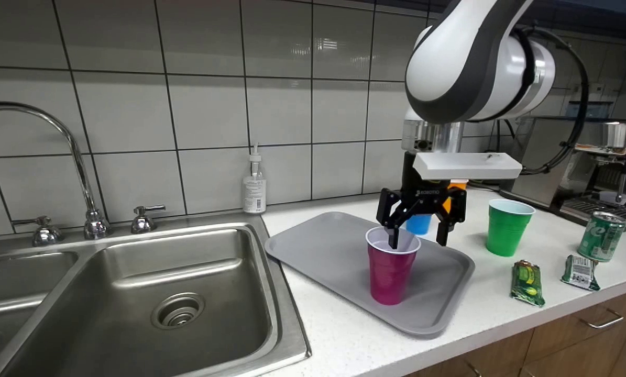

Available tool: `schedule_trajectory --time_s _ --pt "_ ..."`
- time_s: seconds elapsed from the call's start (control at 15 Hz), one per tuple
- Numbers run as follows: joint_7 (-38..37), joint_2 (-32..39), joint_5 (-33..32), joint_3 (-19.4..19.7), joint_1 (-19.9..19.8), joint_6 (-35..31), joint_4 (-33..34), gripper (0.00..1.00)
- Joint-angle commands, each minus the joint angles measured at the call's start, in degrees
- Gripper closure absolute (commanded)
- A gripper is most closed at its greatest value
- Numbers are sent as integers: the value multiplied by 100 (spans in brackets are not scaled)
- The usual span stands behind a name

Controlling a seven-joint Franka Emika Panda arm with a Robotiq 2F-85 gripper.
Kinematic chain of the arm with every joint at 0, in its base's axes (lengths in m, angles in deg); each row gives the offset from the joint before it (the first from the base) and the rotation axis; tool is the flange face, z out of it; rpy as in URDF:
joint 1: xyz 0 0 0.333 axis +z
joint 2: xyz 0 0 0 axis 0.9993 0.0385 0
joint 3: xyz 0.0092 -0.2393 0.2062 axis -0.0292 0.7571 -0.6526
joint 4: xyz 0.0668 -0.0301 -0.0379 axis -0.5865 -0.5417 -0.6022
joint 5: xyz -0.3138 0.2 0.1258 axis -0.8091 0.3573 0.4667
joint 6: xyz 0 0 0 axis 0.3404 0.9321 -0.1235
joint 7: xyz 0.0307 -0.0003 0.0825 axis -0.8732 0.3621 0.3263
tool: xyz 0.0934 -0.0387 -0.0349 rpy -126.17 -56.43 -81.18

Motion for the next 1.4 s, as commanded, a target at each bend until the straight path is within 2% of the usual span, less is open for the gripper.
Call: schedule_trajectory --time_s 0.0,0.07,0.53,0.73,1.33 --pt "-44 237 11 -53 15 -98 217 25" --pt "-32 237 16 -56 28 -105 226 26" --pt "23 105 41 -94 48 -31 173 82" --pt "46 76 70 -106 32 -29 148 100" --pt "-102 118 20 -53 28 -47 397 99"
